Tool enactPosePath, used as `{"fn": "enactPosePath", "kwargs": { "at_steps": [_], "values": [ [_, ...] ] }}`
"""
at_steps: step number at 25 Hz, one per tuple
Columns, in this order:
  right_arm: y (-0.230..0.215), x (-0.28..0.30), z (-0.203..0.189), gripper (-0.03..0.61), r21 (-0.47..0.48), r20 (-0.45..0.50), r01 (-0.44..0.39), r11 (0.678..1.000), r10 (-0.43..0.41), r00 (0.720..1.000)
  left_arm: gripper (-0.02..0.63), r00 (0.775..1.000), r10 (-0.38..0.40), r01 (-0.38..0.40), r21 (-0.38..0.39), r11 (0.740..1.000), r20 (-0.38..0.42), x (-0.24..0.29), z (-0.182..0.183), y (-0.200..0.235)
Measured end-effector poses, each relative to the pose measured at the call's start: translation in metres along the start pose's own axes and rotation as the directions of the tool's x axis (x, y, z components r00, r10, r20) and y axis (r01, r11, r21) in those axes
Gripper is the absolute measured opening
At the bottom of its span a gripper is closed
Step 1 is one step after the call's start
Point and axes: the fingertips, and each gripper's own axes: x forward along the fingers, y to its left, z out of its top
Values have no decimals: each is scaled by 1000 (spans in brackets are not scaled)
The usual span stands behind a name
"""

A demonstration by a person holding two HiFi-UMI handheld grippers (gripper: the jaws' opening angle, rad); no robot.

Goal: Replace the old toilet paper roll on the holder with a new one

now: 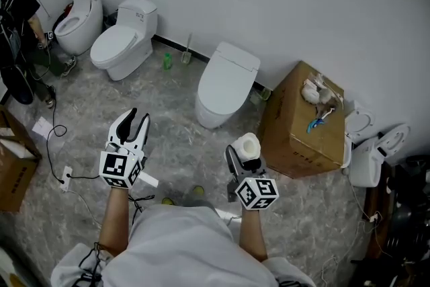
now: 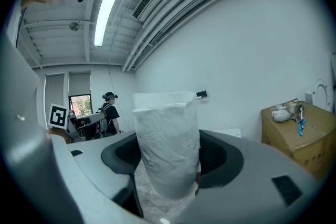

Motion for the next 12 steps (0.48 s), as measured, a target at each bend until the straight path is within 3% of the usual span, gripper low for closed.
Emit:
{"fn": "enactPosePath", "kwargs": {
  "at_steps": [12],
  "values": [
    [-24, 36, 1, 310, 17, -12, -17, 1000, 17, 1000, 143, 1000, 11, -11, -19, 1000, -11, 35, -7, 7]
  ]
}}
